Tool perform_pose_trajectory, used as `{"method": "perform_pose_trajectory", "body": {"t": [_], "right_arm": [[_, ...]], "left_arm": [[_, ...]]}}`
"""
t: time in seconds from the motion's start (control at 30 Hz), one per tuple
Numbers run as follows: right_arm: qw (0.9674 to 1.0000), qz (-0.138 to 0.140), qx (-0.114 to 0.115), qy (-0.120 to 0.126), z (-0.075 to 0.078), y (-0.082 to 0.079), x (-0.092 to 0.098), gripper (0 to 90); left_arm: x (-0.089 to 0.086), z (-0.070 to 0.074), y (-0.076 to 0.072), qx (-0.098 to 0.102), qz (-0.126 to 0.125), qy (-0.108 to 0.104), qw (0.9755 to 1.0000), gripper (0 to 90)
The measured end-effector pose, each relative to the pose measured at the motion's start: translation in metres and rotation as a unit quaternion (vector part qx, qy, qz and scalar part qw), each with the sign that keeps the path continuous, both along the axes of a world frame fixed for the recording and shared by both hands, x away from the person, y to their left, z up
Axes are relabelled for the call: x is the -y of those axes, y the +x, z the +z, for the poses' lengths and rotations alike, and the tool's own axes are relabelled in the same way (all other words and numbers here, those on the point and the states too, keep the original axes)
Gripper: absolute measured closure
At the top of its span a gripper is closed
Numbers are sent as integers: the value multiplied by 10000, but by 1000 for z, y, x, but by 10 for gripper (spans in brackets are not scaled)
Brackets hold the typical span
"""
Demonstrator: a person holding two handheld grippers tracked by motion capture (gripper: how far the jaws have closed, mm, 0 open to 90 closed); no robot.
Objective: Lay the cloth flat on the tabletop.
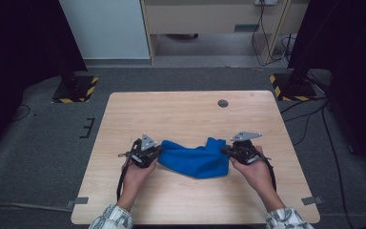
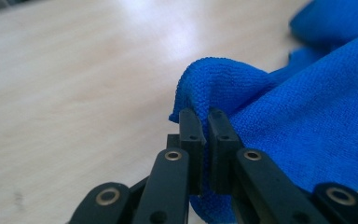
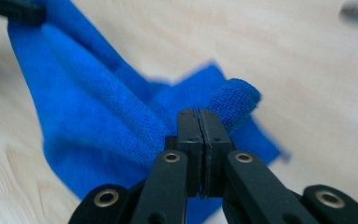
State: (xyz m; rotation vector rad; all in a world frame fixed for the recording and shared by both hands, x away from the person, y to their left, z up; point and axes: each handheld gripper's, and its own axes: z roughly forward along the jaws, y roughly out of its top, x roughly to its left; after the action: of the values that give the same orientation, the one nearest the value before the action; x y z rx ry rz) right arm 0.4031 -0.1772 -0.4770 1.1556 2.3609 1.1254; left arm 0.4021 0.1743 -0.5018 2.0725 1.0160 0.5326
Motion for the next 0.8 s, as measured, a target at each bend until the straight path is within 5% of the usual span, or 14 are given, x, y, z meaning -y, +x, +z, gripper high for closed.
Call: {"method": "perform_pose_trajectory", "body": {"t": [0.23,0.37,0.53,0.7,0.8], "right_arm": [[9990,-78,-425,-80,-37,-14,5,886],[9986,-81,-516,-90,-43,-14,5,884],[9991,-131,-395,-14,-40,-13,7,783],[9997,-198,-142,81,-23,-11,12,534],[9996,-254,-100,114,-16,-7,12,470]], "left_arm": [[12,-17,2,-543,-239,448,9972,852],[12,-17,2,-578,-229,449,9971,846],[11,-17,2,-547,-230,435,9973,832],[9,-16,2,-476,-194,417,9978,829],[9,-15,2,-445,-186,410,9980,827]]}}
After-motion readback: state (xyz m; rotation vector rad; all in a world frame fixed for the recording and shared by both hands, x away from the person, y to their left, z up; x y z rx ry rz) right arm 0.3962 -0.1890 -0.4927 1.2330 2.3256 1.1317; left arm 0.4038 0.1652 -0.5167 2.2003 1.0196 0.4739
